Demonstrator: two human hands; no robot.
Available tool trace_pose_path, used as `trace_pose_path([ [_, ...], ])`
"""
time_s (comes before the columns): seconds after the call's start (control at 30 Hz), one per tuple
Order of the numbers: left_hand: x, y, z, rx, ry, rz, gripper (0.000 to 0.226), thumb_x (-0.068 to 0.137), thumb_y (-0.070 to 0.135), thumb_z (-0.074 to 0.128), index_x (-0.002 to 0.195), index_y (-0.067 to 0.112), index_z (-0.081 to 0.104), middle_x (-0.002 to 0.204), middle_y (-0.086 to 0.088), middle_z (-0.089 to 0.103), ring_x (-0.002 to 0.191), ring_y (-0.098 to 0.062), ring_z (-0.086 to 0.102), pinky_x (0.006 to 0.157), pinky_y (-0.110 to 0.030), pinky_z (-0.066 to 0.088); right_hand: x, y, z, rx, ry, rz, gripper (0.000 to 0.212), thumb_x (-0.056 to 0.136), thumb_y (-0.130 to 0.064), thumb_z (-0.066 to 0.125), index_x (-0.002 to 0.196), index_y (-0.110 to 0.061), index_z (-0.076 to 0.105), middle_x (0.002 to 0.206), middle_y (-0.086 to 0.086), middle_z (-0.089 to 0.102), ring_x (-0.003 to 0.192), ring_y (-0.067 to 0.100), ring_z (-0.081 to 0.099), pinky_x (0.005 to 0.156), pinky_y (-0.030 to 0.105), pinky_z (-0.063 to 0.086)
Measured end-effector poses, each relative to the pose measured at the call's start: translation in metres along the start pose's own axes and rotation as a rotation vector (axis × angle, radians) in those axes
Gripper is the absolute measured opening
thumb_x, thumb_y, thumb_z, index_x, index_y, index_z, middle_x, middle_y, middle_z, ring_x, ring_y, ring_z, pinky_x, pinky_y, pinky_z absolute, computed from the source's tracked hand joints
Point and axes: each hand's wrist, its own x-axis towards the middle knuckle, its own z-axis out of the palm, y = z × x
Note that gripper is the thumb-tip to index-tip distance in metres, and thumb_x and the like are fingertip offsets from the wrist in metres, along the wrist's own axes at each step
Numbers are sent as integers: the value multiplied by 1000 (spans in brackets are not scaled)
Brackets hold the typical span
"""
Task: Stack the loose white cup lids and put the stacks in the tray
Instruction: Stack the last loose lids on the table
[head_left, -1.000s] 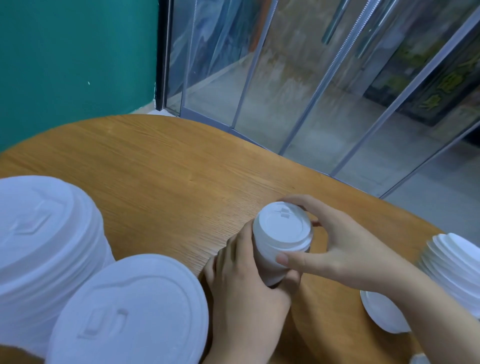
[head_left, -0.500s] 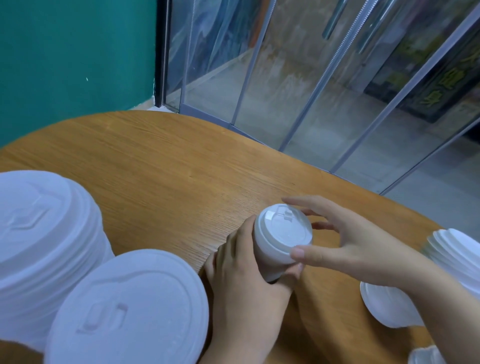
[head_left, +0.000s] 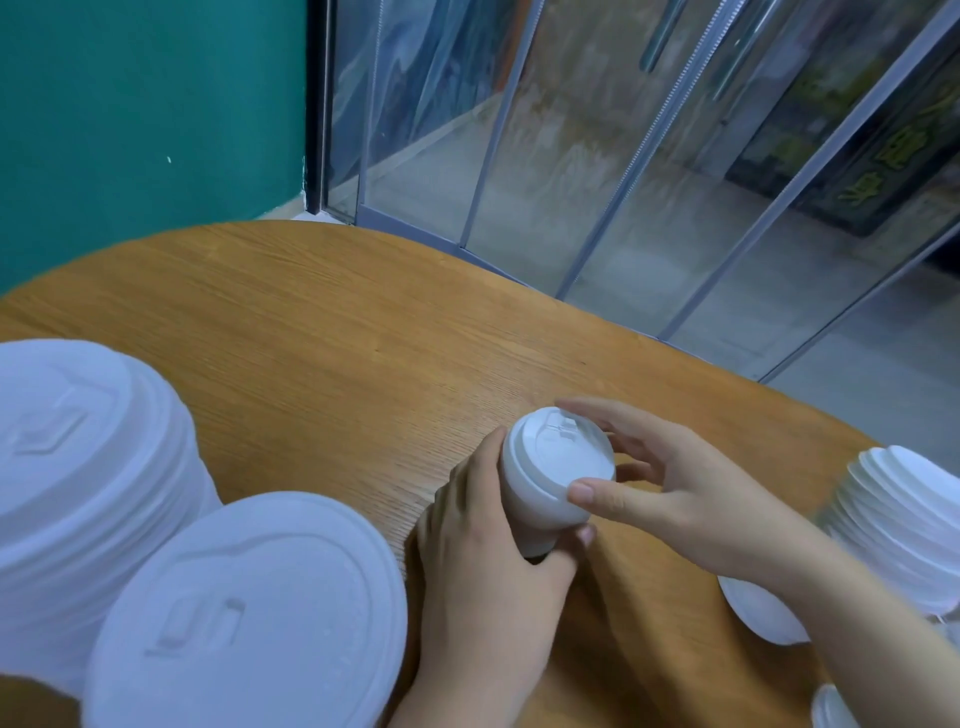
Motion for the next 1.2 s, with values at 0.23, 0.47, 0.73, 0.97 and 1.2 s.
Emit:
trace_pose_path([
  [0.23,-3,-6,1,-58,-84,-49,95,68,42,91,148,45,39,143,25,50,135,-4,48,111,-39,44,-9,8,18,189,99,8,65,87,-53,72,145,-46,45,135,-33,58,126,-14,51,94,6,43],
  [0.47,-5,-8,-2,-88,-111,-37,82,78,26,87,144,47,43,138,27,54,131,4,48,109,-27,43,-28,10,53,435,262,2,42,98,-43,47,135,-26,57,122,-25,69,117,-6,62,94,11,46],
  [0.73,-13,-4,1,-77,-189,-14,75,76,19,80,142,39,50,132,22,60,125,-1,54,105,-26,46,-52,9,63,616,362,155,47,91,-51,53,130,-27,64,119,-16,73,115,3,66,106,39,51],
  [0.97,-33,1,1,-41,-259,28,80,74,33,85,144,41,46,135,25,57,127,3,51,104,-24,45,-80,14,70,705,425,238,51,88,-56,64,131,-29,64,125,-15,70,120,5,64,103,42,54],
  [1.2,-50,7,-9,-6,-373,44,84,70,40,85,143,43,44,135,27,56,128,6,50,106,-26,46,-117,6,73,842,423,368,40,90,-48,71,126,-32,62,127,-7,65,104,4,68,99,49,57],
])
